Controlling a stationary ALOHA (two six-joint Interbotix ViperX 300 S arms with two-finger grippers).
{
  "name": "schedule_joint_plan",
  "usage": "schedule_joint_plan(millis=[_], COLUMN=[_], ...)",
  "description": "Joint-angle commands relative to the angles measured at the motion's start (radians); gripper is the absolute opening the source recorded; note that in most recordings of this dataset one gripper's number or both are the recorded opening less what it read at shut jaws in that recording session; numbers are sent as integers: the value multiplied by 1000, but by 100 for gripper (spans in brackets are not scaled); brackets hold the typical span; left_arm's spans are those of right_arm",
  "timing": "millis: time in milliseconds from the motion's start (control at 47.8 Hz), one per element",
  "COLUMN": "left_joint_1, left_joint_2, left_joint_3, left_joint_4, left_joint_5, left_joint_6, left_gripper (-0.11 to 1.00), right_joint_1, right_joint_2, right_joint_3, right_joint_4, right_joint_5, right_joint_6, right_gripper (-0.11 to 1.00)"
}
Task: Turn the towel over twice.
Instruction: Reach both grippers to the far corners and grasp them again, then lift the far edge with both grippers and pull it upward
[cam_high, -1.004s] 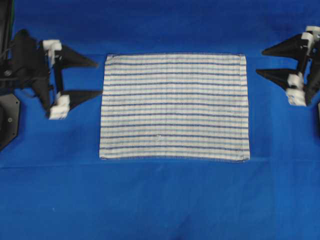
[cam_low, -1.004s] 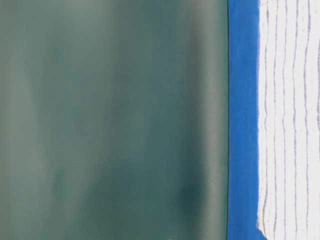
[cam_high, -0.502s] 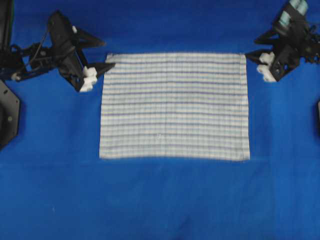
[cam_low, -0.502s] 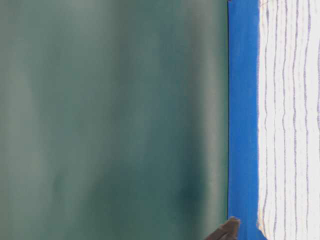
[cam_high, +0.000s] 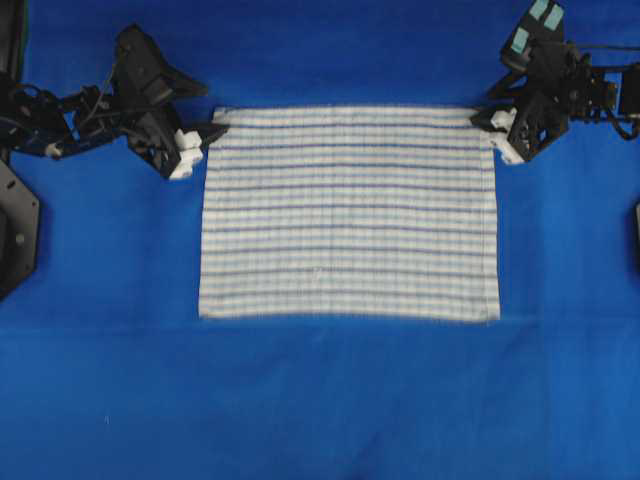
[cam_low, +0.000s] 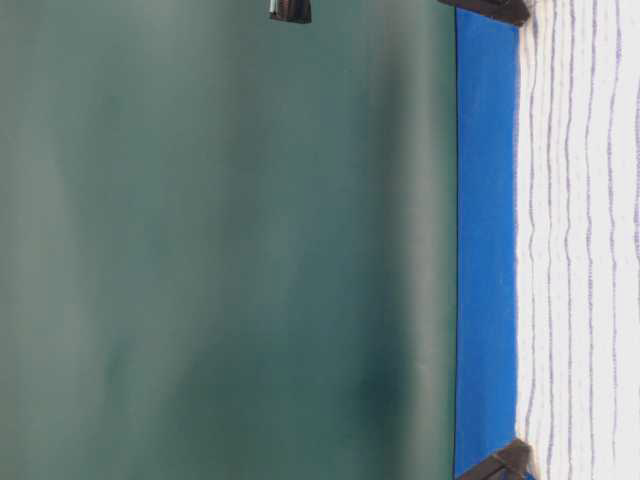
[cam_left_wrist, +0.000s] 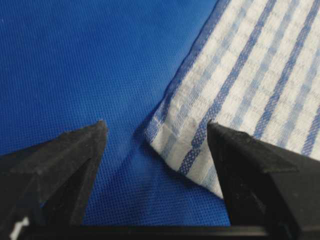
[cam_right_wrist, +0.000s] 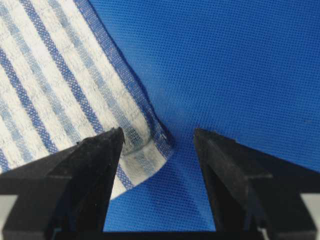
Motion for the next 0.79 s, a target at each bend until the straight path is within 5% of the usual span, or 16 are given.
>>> schedule_joint_plan(millis=[0,146,335,481,774], left_joint_1=[5,3,3,3,3], left_joint_2=[11,55,66,58,-55], left_joint_3=[-17,-34,-43,-32,-41], left_joint_4=[2,2,2,2,2], left_joint_5=[-3,12,41,52,156], left_joint_6=[0,0,2,3,9], left_gripper=[71,52,26,6,5], right_joint_1=[-5,-5,-5,-5,-5], right_joint_2=[-2,20,26,21,-35], right_joint_3=[-9,-9,-3,2,-2], right_joint_4=[0,-2,-2,-2,5], right_joint_5=[9,20,18,18,21], right_joint_6=[0,-2,-2,0,6], right_gripper=[63,51,6,6,6])
